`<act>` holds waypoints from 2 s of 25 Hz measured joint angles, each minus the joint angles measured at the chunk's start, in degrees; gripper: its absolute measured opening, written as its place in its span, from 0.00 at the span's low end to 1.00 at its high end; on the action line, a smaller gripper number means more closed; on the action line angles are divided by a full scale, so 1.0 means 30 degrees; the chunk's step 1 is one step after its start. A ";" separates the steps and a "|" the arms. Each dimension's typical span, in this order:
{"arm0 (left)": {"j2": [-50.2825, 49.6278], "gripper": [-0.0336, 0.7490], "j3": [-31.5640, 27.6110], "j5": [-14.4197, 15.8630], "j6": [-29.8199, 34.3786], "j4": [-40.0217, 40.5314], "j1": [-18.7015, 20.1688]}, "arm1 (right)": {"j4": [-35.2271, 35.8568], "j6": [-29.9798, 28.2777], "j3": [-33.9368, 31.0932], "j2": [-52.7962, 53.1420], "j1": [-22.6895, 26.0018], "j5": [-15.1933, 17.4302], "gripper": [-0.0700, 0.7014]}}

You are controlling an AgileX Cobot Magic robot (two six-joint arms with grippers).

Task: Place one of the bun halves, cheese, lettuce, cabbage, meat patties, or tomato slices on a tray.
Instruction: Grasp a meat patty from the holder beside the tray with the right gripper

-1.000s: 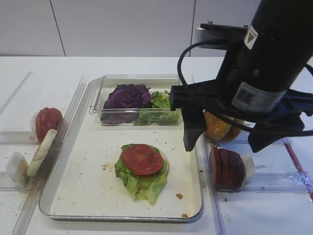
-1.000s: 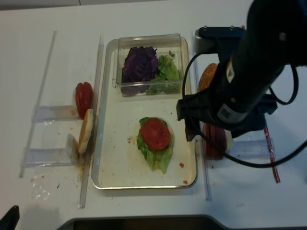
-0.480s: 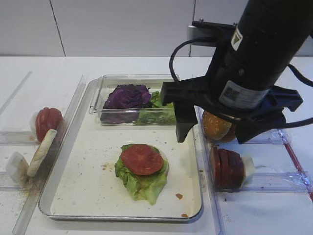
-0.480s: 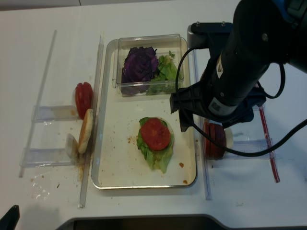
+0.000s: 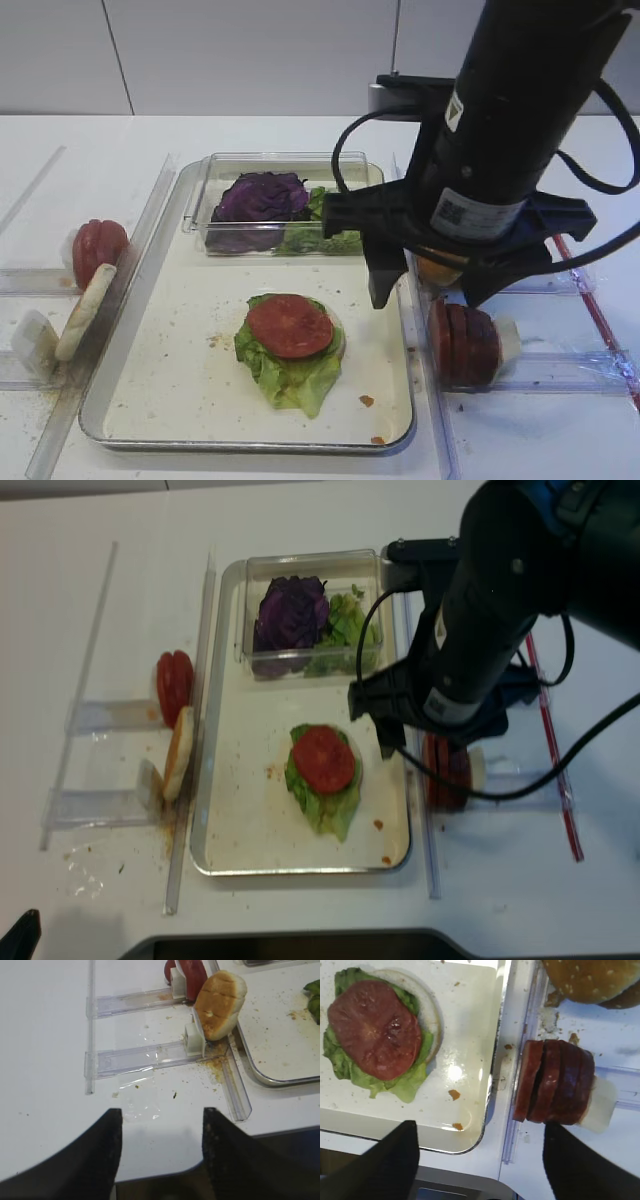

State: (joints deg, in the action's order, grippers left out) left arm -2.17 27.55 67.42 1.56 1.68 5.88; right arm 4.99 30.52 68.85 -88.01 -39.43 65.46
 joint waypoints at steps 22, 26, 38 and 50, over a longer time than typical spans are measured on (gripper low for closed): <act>0.0000 0.49 0.0000 0.0000 0.0000 0.0000 0.0000 | -0.0366 0.0228 0.0029 -0.1810 0.0000 -0.0460 0.70; 0.0000 0.49 0.0000 0.0000 0.0000 0.0000 0.0000 | -0.0716 0.0361 0.0029 -0.1902 0.0000 -0.0460 0.70; 0.0000 0.49 0.0000 0.0000 0.0000 0.0000 0.0000 | -0.1351 0.0643 0.0029 -0.2054 0.0000 -0.0850 0.70; 0.0000 0.49 0.0000 0.0000 0.0000 0.0000 0.0000 | -0.1395 0.0694 0.0029 -0.2629 0.0000 -0.1154 0.70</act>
State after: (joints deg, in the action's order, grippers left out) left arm -2.17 27.55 67.42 1.56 1.68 5.88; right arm 0.80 32.60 68.94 -95.89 -39.43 62.00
